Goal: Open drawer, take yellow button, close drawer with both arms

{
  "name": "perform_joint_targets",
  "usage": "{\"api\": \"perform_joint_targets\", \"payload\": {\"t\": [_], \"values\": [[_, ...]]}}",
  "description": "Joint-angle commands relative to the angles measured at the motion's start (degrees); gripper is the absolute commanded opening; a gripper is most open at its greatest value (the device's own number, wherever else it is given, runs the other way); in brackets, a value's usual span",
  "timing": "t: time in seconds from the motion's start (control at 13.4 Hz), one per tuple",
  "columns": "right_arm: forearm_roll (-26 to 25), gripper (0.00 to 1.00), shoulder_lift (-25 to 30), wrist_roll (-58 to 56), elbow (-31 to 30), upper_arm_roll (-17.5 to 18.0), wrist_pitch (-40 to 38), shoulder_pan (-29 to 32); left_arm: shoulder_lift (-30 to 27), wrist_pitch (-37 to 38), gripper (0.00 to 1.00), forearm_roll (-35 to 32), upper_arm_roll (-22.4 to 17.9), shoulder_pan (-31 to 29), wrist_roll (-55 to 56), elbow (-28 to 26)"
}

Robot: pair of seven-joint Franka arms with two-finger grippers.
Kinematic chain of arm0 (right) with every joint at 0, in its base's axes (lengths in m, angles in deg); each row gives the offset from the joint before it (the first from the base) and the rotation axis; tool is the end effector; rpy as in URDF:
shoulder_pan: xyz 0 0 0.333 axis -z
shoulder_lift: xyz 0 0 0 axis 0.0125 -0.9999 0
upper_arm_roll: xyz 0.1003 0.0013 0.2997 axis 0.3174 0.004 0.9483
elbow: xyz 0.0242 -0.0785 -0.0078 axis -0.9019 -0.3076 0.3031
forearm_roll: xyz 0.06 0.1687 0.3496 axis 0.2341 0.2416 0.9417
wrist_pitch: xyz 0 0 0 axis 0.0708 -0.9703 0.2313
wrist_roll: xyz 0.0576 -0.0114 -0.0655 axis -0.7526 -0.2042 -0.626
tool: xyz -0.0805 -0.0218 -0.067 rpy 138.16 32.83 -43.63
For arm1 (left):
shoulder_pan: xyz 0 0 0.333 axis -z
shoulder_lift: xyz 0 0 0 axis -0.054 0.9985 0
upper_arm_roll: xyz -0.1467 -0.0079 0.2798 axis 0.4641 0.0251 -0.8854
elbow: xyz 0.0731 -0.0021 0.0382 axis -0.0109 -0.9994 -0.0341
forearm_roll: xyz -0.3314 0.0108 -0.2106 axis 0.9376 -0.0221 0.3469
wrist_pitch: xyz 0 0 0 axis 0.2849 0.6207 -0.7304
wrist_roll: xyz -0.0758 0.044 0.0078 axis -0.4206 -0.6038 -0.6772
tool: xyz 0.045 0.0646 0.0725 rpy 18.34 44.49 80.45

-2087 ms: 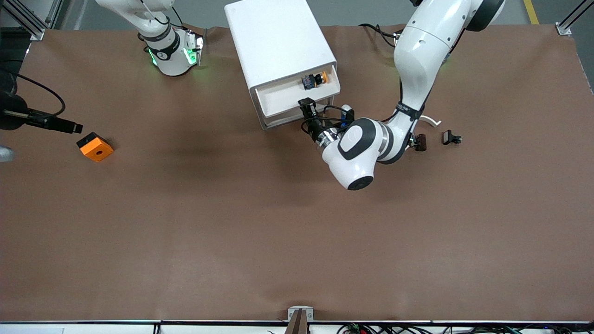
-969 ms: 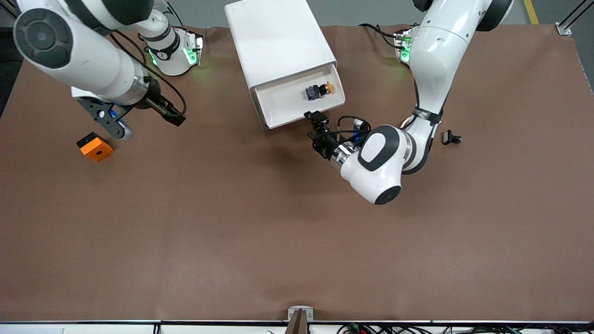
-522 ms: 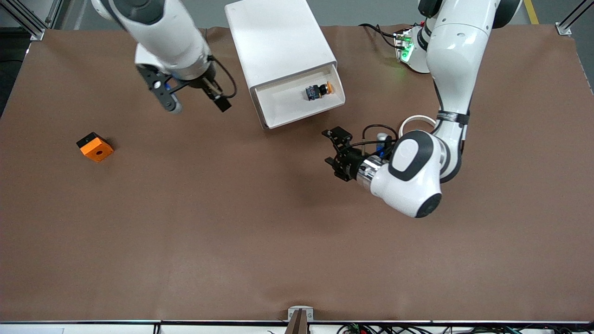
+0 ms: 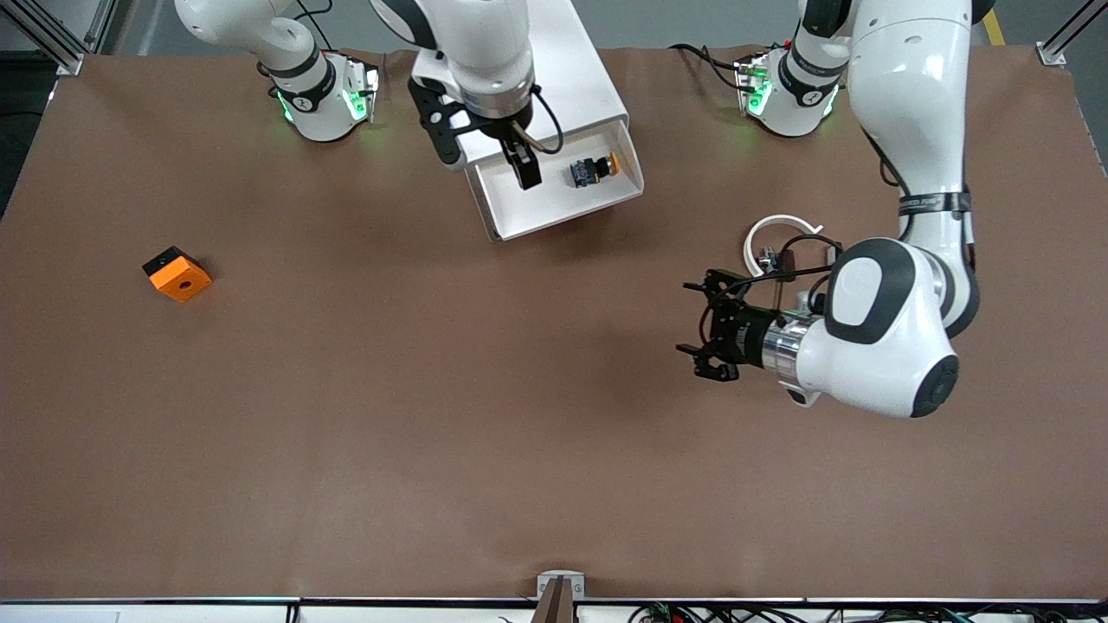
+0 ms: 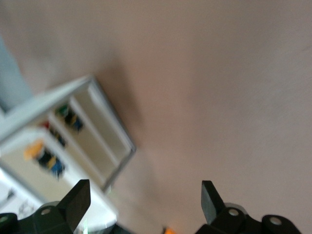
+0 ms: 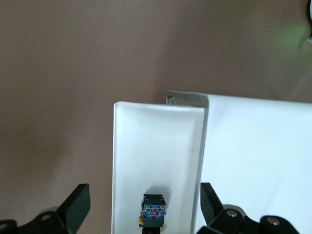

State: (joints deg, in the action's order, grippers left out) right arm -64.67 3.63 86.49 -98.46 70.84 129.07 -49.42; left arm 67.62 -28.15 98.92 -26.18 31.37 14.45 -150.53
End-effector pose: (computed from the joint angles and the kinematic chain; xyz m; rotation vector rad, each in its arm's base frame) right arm 0.4087 0.4811 0.5259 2.5427 -1.7076 -0.2068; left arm 0.6616 -0.2332 0.3854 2.1116 2.0373 -1.0632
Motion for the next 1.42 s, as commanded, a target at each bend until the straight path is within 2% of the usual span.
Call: {"api": "perform_joint_targets", "payload": {"t": [0.0,0.15,0.3,0.67,0.89,1.34], "values": [[0.22,1.00,-6.11,5.55,6.63,-0.72,-0.67,-1.89,-1.51,-0.03,1.00,-9.17,-0.70,0.47,-10.71,-0.53],[0.23,1.00,-9.98,7.67,9.80,-0.72,-0.59,-3.47,-2.38,-0.12,1.00,-15.68,-1.75,0.03,-21.35,-0.53],[0.22,1.00,-11.83,7.24,10.25,-0.72,0.37,-4.71,-3.88,-0.90,1.00,-21.05,-2.81,-0.41,-29.09,-0.62],[-0.04,1.00,-14.30,6.27,10.08,-0.72,2.49,-8.22,-9.14,-2.84,1.00,-28.61,-3.52,-0.59,-47.10,-0.79],[-0.30,1.00,-15.70,4.08,9.99,-0.80,2.67,-9.63,-14.06,-2.67,1.00,-34.68,-3.34,-0.15,-58.45,-2.81],[-0.65,1.00,-16.76,0.74,9.72,-0.80,2.49,-9.63,-20.31,-3.54,1.00,-35.05,-2.55,0.81,-68.59,-6.15]]}}
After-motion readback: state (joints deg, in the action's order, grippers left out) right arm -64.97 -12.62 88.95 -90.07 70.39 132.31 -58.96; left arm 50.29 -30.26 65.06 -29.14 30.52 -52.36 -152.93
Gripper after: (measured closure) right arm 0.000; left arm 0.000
